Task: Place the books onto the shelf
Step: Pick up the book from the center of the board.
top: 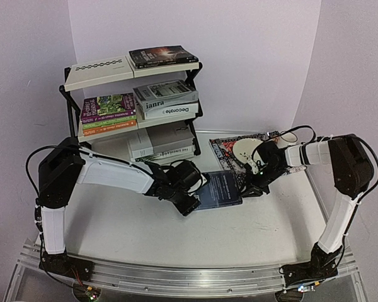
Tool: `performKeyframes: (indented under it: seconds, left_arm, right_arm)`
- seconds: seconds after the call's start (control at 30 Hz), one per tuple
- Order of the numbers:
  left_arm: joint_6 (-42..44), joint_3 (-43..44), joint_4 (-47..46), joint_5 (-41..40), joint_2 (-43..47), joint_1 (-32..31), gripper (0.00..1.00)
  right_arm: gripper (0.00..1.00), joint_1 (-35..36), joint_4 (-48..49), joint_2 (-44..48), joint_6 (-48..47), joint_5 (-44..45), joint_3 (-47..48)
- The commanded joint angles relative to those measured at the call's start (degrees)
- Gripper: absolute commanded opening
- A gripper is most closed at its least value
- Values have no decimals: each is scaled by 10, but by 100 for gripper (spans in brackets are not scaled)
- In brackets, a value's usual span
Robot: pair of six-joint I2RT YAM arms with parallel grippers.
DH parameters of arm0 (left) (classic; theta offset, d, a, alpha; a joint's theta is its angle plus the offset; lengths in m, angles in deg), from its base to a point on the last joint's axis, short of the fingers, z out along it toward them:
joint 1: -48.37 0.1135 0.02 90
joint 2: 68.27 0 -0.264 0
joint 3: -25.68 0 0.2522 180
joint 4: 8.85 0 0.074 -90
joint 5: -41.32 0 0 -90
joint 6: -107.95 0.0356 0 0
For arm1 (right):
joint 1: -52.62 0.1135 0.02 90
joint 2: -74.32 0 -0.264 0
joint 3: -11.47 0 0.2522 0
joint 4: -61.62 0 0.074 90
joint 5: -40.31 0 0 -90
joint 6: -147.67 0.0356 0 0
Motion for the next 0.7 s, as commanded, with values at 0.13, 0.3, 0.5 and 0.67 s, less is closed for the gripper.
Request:
performKeyframes:
  seconds: [0.13, 0.3, 0.5, 0.67]
  left_arm:
    - [-57, 15, -42, 38, 11, 29, 69]
    - [-84, 13, -43, 59, -18, 48, 50]
    - [-96, 12, -51, 104, -41, 66, 41]
    - [-90, 25, -60, 120, -73, 69, 31]
  right_arm:
    - [52, -15, 25, -18, 7, -62, 8]
    - [61, -20, 41, -54, 12, -82, 11]
    - [62, -31, 92, -78, 28, -120, -10]
    - [63, -32, 112, -96, 29, -139, -10]
